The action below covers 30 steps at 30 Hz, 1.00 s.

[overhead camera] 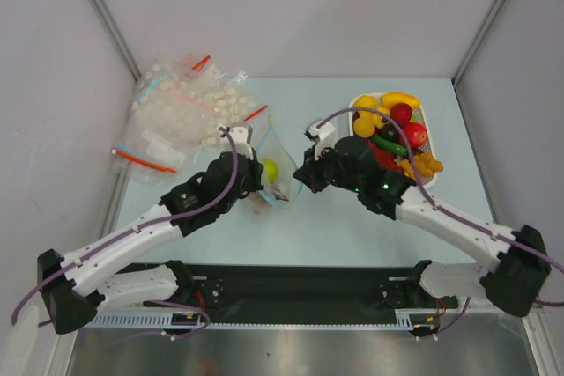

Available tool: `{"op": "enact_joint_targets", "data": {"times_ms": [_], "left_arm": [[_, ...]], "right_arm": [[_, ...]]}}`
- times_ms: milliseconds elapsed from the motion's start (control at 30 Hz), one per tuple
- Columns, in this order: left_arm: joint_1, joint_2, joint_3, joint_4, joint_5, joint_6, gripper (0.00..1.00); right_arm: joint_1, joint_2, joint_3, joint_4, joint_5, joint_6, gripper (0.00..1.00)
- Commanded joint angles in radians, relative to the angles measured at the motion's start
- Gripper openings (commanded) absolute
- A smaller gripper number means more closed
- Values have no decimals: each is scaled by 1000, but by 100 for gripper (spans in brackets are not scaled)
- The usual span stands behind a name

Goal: Place the food in the zip-top bag and seal the zipper
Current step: Adjust the zipper food storage bag at the center of the board.

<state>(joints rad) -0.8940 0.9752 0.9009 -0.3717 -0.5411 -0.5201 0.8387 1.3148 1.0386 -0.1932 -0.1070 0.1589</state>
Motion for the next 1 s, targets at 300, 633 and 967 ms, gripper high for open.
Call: {"op": "enact_joint_targets", "data": {"times_ms": [300, 633, 967], "left_arm": [[6, -90, 1, 27, -41, 10, 0], [6, -188, -73, 123, -14, 54, 0], [6, 94, 67, -10, -13, 51, 0]], "right_arm": [[-39, -402, -224, 348, 136, 59, 0], [-52, -160, -91, 207, 0, 39, 10], [-61, -149, -78, 167, 13, 45, 67]]}}
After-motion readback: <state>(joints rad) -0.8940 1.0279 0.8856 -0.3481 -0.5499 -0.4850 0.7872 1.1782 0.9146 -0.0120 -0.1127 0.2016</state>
